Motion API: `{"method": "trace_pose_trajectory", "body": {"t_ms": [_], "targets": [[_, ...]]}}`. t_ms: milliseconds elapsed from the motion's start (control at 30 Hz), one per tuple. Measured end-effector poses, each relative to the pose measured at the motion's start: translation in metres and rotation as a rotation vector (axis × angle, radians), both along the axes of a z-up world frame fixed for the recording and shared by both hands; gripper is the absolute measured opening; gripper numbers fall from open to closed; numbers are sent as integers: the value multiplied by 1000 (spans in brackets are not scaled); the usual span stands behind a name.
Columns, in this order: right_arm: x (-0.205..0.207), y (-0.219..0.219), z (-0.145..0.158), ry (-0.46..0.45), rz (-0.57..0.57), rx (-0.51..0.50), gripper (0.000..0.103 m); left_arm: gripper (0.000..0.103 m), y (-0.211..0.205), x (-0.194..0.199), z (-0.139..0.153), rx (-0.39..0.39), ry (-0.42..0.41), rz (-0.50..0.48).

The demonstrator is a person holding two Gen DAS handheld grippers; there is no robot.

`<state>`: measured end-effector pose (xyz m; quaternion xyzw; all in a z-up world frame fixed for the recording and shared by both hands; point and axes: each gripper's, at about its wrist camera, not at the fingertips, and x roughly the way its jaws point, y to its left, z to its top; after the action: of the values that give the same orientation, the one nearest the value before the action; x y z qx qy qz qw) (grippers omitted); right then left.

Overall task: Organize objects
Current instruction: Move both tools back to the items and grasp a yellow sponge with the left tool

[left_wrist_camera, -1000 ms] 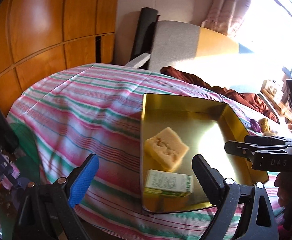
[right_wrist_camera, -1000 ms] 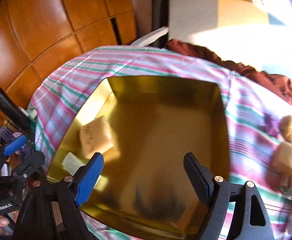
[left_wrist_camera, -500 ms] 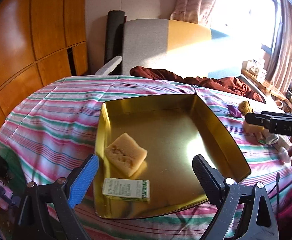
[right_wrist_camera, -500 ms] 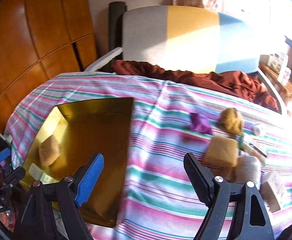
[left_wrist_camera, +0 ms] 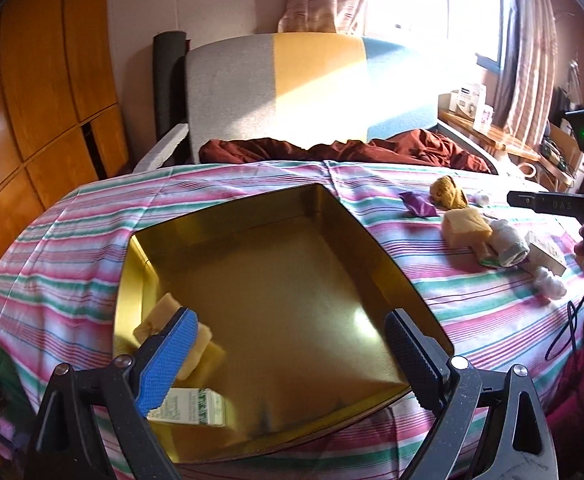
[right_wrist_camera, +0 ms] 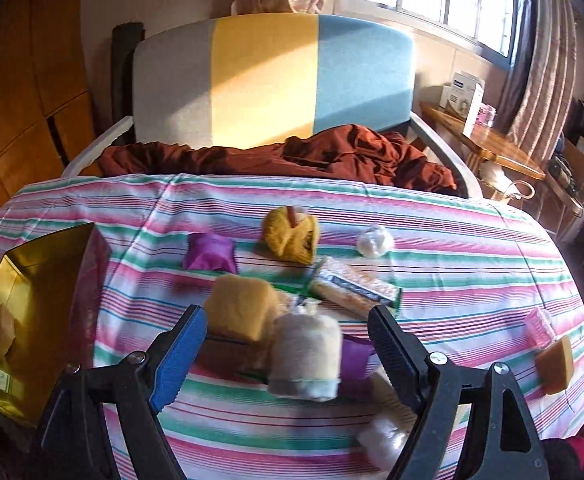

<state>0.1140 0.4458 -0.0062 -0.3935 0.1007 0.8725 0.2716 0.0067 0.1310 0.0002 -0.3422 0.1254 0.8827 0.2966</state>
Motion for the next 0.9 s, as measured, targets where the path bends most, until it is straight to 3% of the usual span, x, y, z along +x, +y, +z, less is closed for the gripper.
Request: {"method": "trace_pose_trajectory", "body": {"t_ms": [167, 433, 633, 900], "targets": [[24, 44, -7, 29, -121, 8, 84, 95, 26, 3, 2, -15, 5, -51], [62, 97, -26, 146, -319, -183, 84, 95, 80, 5, 4, -33, -3, -146], [72, 108, -29, 171, -364, -246, 84, 93, 130, 3, -2, -17, -88, -213], [71, 109, -32, 171, -342, -285, 85, 91, 199, -1, -17, -28, -165, -278]]}}
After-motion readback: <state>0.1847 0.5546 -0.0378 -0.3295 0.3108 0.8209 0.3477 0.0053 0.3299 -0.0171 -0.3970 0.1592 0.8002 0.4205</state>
